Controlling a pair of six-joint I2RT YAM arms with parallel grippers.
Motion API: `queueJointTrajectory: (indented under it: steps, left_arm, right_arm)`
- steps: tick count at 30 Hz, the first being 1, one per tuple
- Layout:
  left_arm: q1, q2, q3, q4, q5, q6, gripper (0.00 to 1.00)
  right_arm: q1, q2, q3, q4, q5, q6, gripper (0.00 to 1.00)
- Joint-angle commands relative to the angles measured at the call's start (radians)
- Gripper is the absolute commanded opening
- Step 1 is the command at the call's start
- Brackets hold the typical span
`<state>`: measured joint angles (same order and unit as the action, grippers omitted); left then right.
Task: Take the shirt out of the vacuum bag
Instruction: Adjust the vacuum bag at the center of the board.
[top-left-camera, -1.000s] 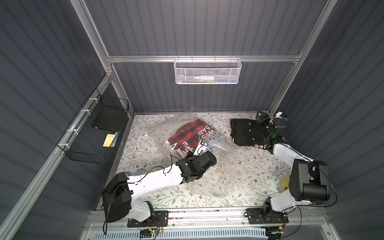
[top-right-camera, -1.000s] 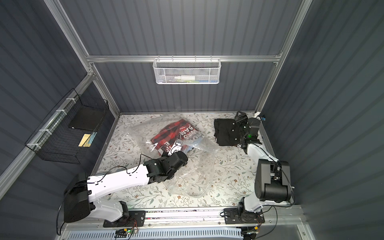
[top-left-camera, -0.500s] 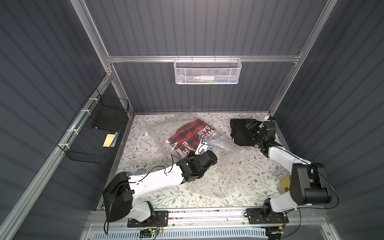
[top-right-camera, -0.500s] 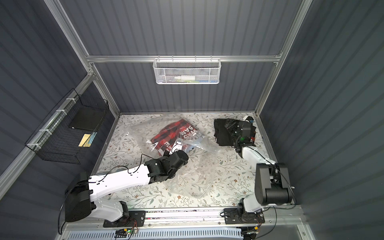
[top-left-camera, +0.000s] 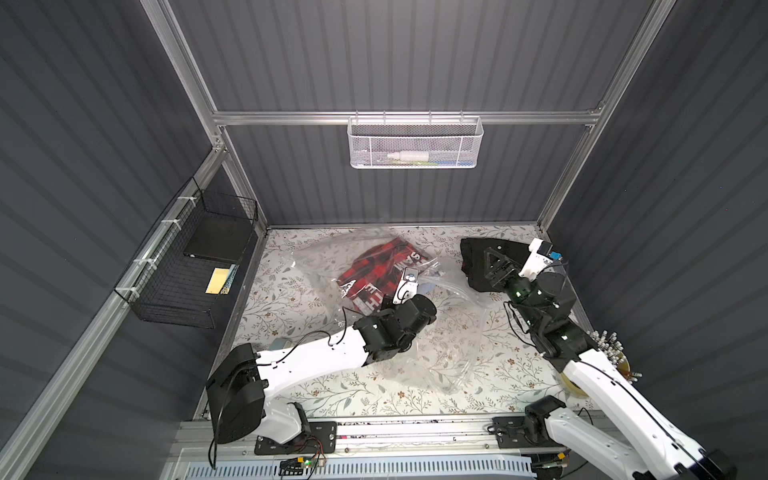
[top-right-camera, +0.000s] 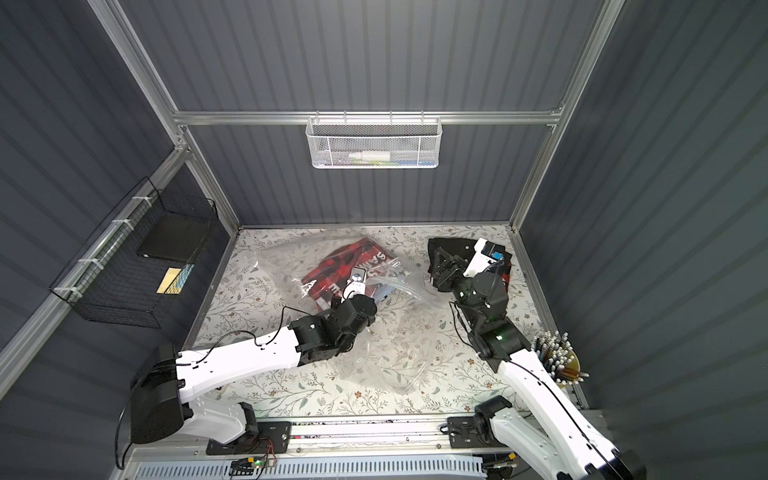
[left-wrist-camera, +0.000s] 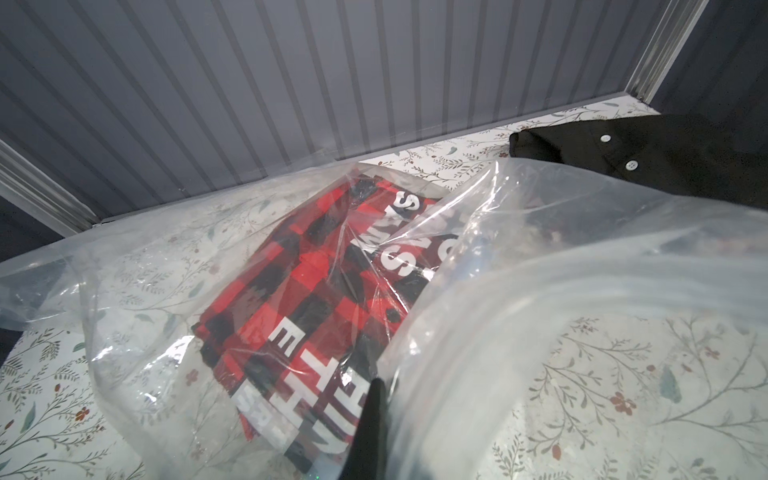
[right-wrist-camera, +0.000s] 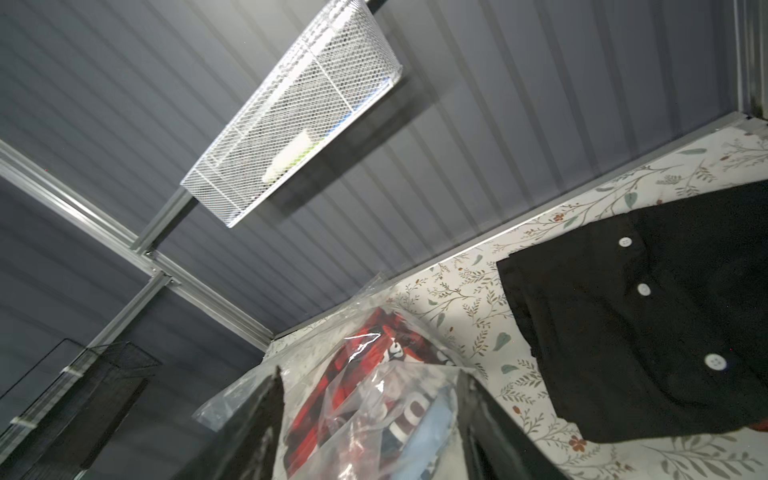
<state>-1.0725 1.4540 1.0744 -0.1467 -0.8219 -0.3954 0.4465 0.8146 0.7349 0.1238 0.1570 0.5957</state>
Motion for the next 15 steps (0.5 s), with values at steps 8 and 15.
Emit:
queueJointTrajectory:
  steps: [8, 15]
  left_arm:
    - [0.039, 0.066, 0.039, 0.169, 0.064, -0.031, 0.0]
    - [0.097, 0.172, 0.123, 0.251, 0.119, -0.044, 0.0]
  right_arm:
    - [0.17, -0.191, -0.018, -0.273, -0.028, 0.046, 0.43]
    - [0.286, -0.242, -0.167, -0.234, -0.017, 0.117, 0.25]
